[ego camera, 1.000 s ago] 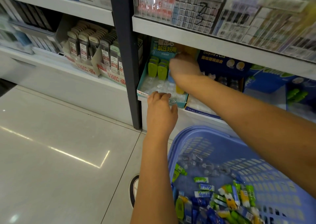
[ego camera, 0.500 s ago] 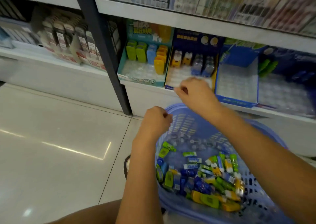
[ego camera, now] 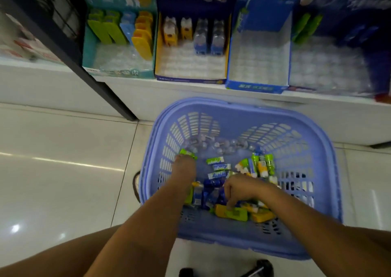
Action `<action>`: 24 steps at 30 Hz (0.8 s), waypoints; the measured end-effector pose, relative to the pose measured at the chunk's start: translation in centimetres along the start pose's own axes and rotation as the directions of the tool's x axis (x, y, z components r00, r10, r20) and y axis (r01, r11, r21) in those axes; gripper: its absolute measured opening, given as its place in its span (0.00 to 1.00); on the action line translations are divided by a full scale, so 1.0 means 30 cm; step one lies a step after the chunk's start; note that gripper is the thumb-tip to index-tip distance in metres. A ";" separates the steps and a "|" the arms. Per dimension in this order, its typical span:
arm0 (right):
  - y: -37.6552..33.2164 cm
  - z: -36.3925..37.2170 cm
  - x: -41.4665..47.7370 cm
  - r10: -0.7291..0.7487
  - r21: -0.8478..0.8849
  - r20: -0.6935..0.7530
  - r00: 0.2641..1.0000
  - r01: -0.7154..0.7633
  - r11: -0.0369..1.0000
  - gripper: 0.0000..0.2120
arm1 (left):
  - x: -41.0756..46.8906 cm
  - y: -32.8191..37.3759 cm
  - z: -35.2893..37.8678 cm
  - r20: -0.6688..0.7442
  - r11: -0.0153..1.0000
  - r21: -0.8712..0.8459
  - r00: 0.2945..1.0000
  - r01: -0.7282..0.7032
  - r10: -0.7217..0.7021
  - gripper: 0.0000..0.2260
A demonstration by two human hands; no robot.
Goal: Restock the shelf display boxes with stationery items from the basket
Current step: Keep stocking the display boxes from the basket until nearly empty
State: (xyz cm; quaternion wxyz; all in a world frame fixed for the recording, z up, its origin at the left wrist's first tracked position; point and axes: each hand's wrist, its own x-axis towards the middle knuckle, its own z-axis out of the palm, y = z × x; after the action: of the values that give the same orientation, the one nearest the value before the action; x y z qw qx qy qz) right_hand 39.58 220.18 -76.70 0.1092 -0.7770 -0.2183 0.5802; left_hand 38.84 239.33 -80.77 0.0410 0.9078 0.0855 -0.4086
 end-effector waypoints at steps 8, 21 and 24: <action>0.090 0.082 -0.026 -0.088 -0.050 0.023 0.996 0.089 0.995 0.22 | 0.028 0.027 -0.006 -0.040 0.982 0.168 0.996 0.087 -0.081 0.12; -0.131 -0.232 -0.222 -0.178 0.843 -0.438 0.881 0.472 0.257 0.24 | -0.273 -0.078 -0.379 -0.009 0.024 -1.000 0.987 -0.013 0.162 0.06; -0.223 -0.299 -0.267 -0.224 0.820 -0.547 0.807 0.570 0.052 0.16 | -0.350 -0.117 -0.437 -0.130 -0.095 -0.989 0.970 -0.112 0.207 0.08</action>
State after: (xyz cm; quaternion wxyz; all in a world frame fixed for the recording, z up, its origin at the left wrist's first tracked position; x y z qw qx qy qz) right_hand 44.82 223.08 -64.32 0.7588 -0.5033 0.0082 0.4134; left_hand 40.97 243.38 -64.25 0.7417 0.5769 0.2470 -0.2367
